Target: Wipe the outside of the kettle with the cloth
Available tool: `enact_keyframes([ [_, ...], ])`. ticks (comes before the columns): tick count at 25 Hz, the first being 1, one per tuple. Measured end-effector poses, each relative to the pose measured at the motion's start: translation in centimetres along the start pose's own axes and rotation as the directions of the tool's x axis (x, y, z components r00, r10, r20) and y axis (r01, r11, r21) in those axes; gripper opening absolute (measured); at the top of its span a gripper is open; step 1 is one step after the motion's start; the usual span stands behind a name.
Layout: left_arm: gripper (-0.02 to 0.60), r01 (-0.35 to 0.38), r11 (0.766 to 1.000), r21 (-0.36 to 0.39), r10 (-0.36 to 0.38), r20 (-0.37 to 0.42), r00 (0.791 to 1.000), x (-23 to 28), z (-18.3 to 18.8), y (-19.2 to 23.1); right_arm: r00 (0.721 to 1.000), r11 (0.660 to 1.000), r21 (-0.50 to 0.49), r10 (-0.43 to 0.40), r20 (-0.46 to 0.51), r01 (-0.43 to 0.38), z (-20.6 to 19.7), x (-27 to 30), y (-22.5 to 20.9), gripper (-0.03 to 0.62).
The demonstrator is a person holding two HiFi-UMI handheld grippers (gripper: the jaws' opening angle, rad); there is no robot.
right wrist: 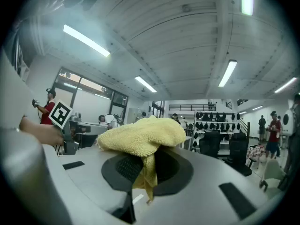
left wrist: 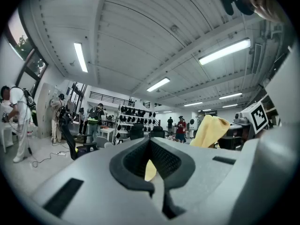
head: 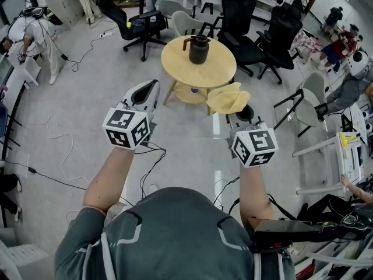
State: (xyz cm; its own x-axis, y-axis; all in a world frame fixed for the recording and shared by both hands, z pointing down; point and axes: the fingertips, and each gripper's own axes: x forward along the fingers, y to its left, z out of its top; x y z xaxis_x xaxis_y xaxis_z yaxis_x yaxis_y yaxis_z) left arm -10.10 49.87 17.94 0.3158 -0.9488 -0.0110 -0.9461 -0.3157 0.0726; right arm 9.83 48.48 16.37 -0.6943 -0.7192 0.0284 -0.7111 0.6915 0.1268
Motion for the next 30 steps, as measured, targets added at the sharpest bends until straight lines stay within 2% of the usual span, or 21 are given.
enact_keyframes([
  [7,0.008,0.009,0.999,0.033,-0.009,0.016,1.0,0.2,1.0,-0.2,0.999,0.999,-0.002,-0.032,0.019,0.032,0.7,0.0,-0.9,0.061],
  [15,0.008,0.025,0.999,0.026,-0.026,0.037,0.999,-0.4,1.6,0.9,0.998,0.998,0.031,-0.059,0.037,0.058,1.0,0.3,-0.7,0.061],
  [21,0.008,0.039,0.999,0.014,-0.04,0.056,0.998,-1.3,1.9,3.2,0.997,0.997,0.024,-0.076,0.024,0.075,1.0,1.7,0.7,0.061],
  [30,0.009,0.103,0.994,-0.019,-0.103,0.031,0.994,-2.4,0.2,8.1,0.992,0.992,0.022,-0.123,0.009,0.123,0.2,5.1,4.5,0.061],
])
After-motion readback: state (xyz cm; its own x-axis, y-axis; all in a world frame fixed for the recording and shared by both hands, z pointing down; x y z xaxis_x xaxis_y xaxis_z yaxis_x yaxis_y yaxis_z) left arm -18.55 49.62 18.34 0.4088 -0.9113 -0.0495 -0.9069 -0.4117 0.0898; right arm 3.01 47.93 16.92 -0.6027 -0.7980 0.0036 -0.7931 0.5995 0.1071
